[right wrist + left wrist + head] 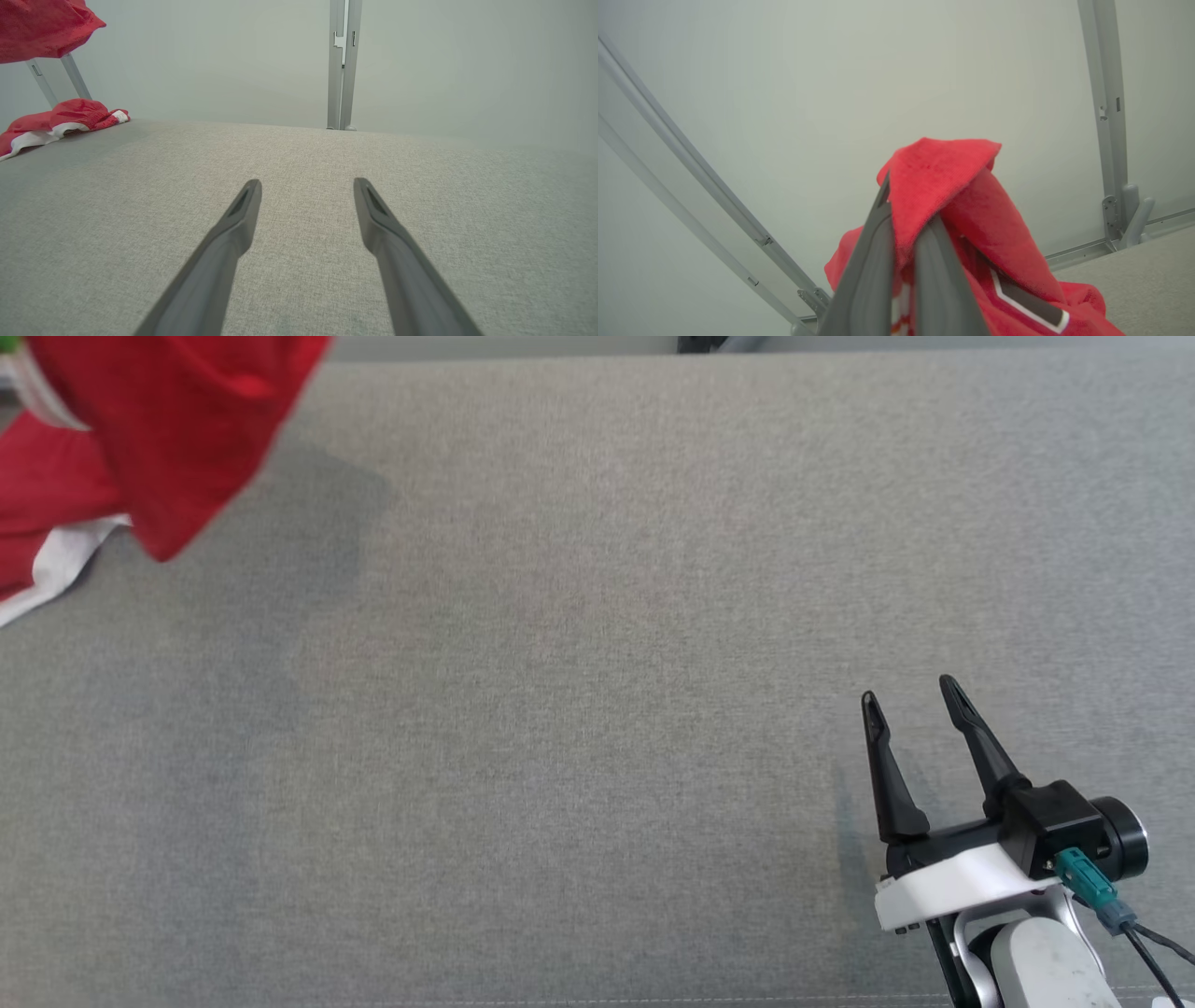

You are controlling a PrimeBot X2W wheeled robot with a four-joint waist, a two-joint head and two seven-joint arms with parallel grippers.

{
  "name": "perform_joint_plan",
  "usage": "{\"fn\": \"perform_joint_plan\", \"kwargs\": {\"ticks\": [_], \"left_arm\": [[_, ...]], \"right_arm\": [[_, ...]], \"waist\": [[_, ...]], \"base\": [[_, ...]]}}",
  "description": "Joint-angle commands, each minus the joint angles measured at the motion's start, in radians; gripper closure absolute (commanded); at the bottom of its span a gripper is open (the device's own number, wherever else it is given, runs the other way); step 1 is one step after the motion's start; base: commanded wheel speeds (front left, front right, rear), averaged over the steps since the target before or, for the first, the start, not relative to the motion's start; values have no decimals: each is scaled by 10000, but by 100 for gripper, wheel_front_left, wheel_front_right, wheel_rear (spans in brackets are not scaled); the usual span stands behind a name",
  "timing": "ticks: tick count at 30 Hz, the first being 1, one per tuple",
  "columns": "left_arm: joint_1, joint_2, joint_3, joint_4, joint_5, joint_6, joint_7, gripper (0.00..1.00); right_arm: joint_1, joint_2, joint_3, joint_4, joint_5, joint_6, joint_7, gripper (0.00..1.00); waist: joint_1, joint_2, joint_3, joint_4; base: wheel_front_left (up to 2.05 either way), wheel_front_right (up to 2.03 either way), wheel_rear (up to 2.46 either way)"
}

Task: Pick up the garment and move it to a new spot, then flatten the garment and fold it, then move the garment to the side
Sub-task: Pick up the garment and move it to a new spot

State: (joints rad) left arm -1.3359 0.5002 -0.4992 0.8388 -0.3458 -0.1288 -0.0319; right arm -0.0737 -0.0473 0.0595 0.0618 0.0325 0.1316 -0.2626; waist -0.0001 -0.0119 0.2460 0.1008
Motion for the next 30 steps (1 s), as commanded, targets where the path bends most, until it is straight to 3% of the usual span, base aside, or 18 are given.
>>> {"fn": "perform_joint_plan", "kwargs": {"ticks": [1, 9, 15, 24, 30], "left_arm": [[-118, -259, -331, -259, -262, -25, -70, 100], [798, -1662, -1649, -1261, -1560, -26, -180, 100], [2538, -2849, -2439, -1330, -2421, -26, -440, 100], [4323, -3994, -3052, 274, -2555, 318, -1431, 100], [4426, -4308, -3245, 1733, -2555, 354, -1725, 100]], "right_arm": [[181, -27, -23, 38, 90, -17, -7, 0], [464, -27, -259, 55, 320, -17, -5, 0], [674, -27, -435, 68, 359, -17, -5, 0], [461, -29, -328, -33, 293, -17, -5, 0], [244, -29, -128, -97, 327, -17, -5, 0]], "waist": [[1, 119, -807, -400], [1, 119, -1296, -767], [1, 119, -1470, -1099], [1, 119, -1104, -1769], [1, 119, -683, -2356]], "base": [[0, 0, 0], [0, 0, 0], [0, 0, 0], [0, 0, 0], [0, 0, 0]]}}
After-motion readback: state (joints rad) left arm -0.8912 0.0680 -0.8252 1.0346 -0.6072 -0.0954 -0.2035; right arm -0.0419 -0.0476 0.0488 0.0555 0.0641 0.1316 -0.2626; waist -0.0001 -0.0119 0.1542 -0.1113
